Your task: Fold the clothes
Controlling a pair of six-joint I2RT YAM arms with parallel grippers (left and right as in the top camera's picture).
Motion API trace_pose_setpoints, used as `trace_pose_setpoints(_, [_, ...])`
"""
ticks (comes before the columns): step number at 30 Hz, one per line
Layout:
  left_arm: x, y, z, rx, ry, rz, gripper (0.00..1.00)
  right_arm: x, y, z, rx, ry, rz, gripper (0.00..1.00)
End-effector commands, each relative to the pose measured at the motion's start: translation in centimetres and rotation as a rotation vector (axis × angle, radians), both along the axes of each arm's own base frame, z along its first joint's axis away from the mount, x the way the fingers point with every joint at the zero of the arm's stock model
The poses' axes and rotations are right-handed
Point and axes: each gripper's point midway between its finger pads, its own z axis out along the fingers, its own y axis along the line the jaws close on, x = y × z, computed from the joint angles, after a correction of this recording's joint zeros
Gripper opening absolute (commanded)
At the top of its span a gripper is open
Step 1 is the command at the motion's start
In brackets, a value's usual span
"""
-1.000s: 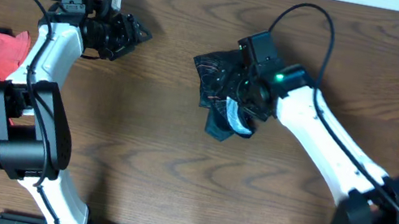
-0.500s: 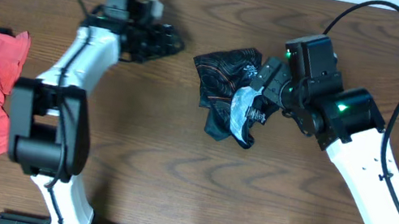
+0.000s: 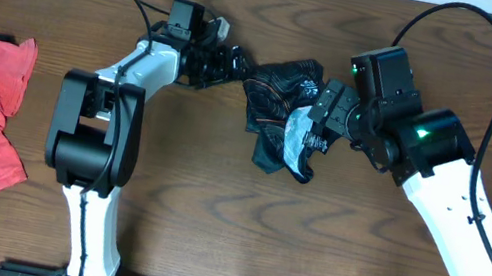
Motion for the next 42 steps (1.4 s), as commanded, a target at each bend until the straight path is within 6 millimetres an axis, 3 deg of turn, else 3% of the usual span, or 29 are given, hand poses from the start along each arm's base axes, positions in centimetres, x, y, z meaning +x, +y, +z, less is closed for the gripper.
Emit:
trace_pose_setpoints(1, [-2.4, -0.4, -5.7, -0.028, 0.178, 0.022, 0.85, 0.3, -1.0, 1.6, -0.006, -0.05, 0.005, 0.99])
trace_pose_setpoints(6, [-3.4, -2.1, -7.0, -0.057, 0.217, -0.006, 0.83, 0.7, -2.1, 1.6, -0.011, -0.051, -0.019, 0.99])
trace_pose_setpoints(14, [-4.9, -6.3, -6.8, -0.052, 0.2, -0.098, 0.8, 0.9, -2.5, 1.6, -0.005, -0.048, -0.032, 0.99])
trace_pose_setpoints(15, [-5.1, -7.0, -6.7, -0.052, 0.193, -0.113, 0.76, 0.8, -2.5, 1.6, -0.003, -0.048, -0.031, 0.99])
trace_pose_setpoints(16, [-5.3, -7.6, -6.7, -0.052, 0.187, -0.126, 0.68, 0.8, -2.5, 1.6, -0.001, -0.047, -0.029, 0.99])
trace_pose_setpoints(18, [-5.6, -8.6, -6.6, -0.054, 0.17, -0.149, 0.22, 0.8, -2.2, 1.6, 0.01, -0.042, -0.022, 0.99])
trace_pose_setpoints(19, [-5.5, -8.9, -6.6, -0.049, 0.168, -0.145, 0.06, 0.7, -2.1, 1.6, 0.015, -0.04, -0.018, 0.99])
trace_pose_setpoints(21, [-5.2, -8.7, -6.9, -0.028, 0.174, -0.107, 0.06, 0.6, -2.0, 1.5, 0.023, -0.033, -0.011, 0.99])
trace_pose_setpoints(27, [-2.9, -5.6, -7.0, -0.008, 0.182, 0.031, 0.06, -0.3, -2.0, 0.9, 0.02, 0.011, 0.001, 0.99])
trace_pose_setpoints(33, [-0.8, 0.8, -6.6, -0.028, 0.229, 0.194, 0.06, -0.5, -1.7, 0.8, 0.033, 0.022, 0.011, 0.99])
trace_pose_setpoints(38, [-1.4, 6.1, -7.3, -0.02, 0.325, 0.304, 0.06, -0.4, -0.5, 0.0, 0.074, 0.057, 0.042, 0.99])
trace_pose_setpoints(42, [-2.1, 8.5, -7.7, -0.018, 0.379, 0.354, 0.06, 0.3, 1.7, -2.0, 0.139, 0.114, 0.106, 0.99])
